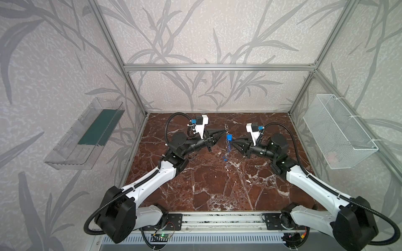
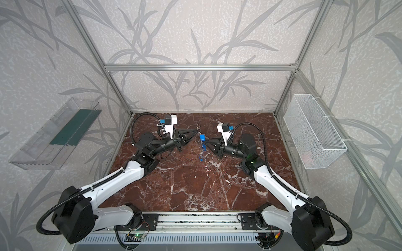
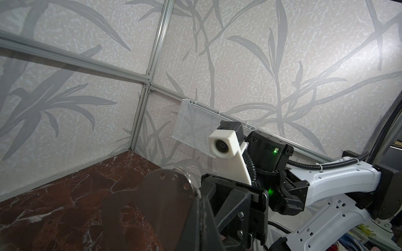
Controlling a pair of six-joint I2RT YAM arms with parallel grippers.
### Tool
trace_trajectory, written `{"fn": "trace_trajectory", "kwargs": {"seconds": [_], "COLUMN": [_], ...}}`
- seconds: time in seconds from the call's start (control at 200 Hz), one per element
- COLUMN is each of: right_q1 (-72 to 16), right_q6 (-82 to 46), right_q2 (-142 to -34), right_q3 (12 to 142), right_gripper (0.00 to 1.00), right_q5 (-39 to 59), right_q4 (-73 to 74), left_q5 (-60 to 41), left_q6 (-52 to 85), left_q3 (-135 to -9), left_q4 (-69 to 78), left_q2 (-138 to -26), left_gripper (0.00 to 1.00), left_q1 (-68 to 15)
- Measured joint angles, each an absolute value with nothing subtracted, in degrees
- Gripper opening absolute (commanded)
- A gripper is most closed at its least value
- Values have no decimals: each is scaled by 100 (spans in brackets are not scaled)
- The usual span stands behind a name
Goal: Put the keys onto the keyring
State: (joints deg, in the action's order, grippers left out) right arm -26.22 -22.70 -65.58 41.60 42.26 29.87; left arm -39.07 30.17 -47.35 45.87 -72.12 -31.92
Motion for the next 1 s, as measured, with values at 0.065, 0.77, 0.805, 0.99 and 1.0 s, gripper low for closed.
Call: {"fn": "trace_trajectory", "kwargs": {"seconds": [0.065,0.77,0.805,0.99,1.0], "right_q1": [-2585,-2580,-2580,-2541,-2536], "right_q6": [-2405,-3841,-3844,-3826,-3817], "right_q2": [-6543,-7196,-7199,-7175,-7166], "right_q3": [4158,4504,4517,4622,4622], "right_gripper": [27,30,30,29,29], "right_q5": [4230,4244,4244,4112,4093], "right_q4": [3168,4980,4969,4928,4915], "left_q5": [-3907,-3931,-3933,-3955,-3955], "left_q6": [3020,3020,3022,3022,3022], "left_q3": [-4735,-4735,-4735,-4735,-4735], "left_q4": [4593,4593,4591,4593,4591], "left_q2": [-7212,-7210,-7210,-7212,-7212], "left_gripper": [0,0,0,0,0], "left_q1": [-3192,-3194,-3194,-3192,-3194]}}
